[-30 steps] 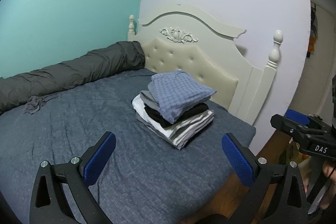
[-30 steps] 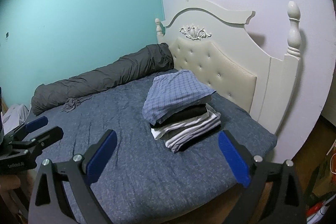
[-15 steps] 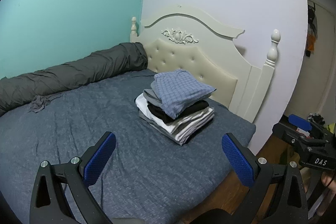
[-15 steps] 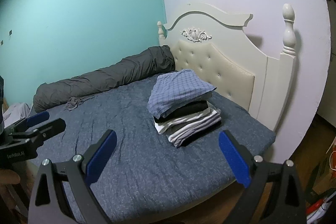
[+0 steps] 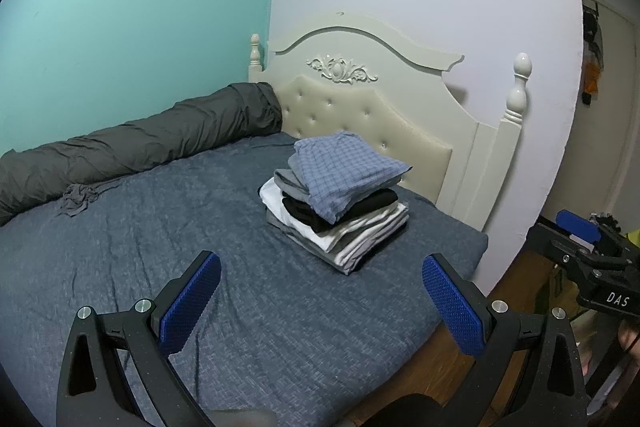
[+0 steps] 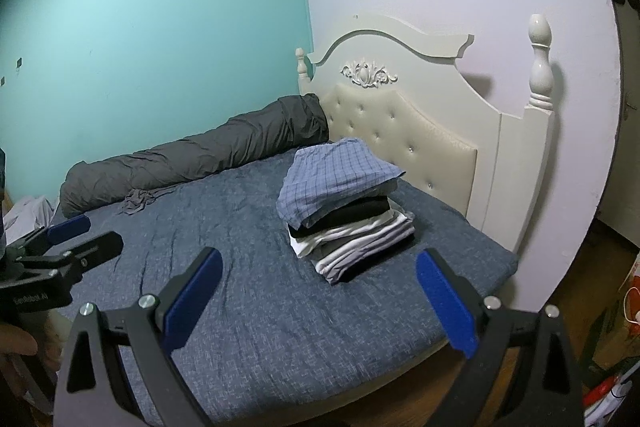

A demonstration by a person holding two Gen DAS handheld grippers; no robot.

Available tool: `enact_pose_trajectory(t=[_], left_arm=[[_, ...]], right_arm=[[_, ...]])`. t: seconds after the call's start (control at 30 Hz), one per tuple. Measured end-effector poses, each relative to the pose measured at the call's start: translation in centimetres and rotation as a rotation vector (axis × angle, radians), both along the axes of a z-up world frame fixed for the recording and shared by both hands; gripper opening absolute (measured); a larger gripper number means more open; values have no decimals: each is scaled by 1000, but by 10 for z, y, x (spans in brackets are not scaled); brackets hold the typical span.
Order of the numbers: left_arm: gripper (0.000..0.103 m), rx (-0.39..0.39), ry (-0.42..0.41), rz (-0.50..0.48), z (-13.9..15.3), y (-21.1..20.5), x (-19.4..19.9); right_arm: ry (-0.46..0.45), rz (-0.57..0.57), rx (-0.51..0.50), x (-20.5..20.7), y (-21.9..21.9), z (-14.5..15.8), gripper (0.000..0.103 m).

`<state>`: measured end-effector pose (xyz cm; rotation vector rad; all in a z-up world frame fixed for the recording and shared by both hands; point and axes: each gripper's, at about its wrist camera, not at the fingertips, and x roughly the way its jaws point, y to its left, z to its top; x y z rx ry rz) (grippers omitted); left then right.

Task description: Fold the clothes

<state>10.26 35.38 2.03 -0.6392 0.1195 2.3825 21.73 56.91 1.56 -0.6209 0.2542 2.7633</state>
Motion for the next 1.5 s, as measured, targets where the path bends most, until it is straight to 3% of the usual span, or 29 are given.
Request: enact_pose_trajectory(t=[1.5], left_arm=[[103, 7, -7, -28, -6, 1, 4]], right_arm=[[-10, 11, -4, -6, 2, -4, 98]])
